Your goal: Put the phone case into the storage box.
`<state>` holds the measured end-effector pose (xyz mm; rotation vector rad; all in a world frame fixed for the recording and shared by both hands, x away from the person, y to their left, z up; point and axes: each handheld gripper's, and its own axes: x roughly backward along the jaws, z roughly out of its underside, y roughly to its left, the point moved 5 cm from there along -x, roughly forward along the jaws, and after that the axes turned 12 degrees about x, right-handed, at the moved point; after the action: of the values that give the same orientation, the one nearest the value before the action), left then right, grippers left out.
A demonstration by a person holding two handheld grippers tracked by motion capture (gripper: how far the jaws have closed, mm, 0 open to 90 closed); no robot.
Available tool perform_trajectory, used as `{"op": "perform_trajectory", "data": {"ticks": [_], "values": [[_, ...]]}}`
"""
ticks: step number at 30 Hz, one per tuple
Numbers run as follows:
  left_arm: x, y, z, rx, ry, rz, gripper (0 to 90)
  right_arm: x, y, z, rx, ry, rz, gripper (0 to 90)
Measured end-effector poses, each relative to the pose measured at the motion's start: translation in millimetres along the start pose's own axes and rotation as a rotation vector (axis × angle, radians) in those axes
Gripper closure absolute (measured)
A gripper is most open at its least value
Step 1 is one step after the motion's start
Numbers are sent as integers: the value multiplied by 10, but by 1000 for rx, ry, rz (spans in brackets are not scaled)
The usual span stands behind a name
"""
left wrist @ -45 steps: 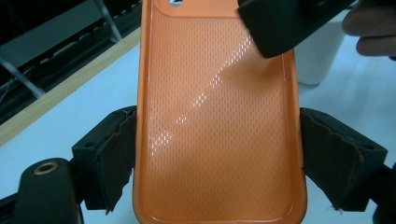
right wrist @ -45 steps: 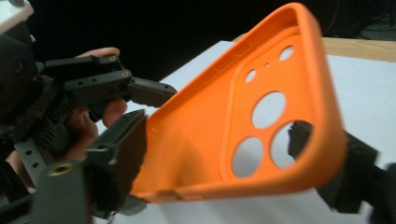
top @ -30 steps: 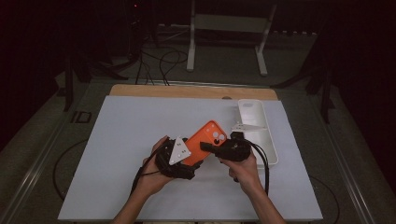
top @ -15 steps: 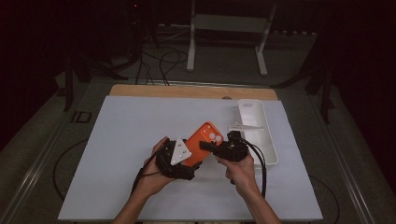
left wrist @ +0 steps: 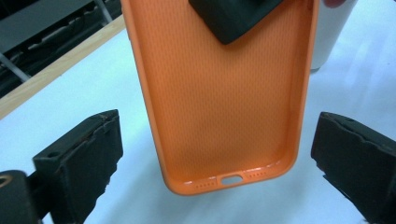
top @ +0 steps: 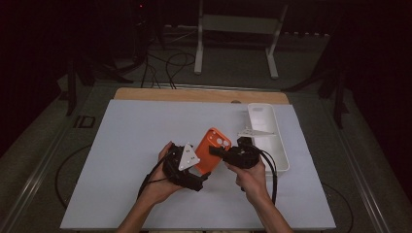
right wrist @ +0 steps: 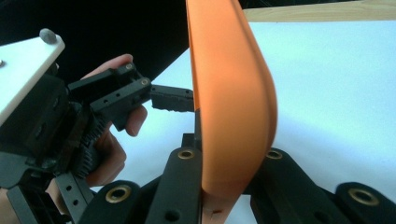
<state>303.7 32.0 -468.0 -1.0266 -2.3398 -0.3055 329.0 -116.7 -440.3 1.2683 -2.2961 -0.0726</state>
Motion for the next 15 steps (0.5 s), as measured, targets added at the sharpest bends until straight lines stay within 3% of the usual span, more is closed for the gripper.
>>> {"op": "perform_trajectory", "data": {"ticks": [6,15], "values": [[49,48,-28,54,-19,43,12,36,-7,-6,32,-6,11,850],[93,135,-3,113,-10,97,15,138,-43,-29,52,-29,16,850]]}}
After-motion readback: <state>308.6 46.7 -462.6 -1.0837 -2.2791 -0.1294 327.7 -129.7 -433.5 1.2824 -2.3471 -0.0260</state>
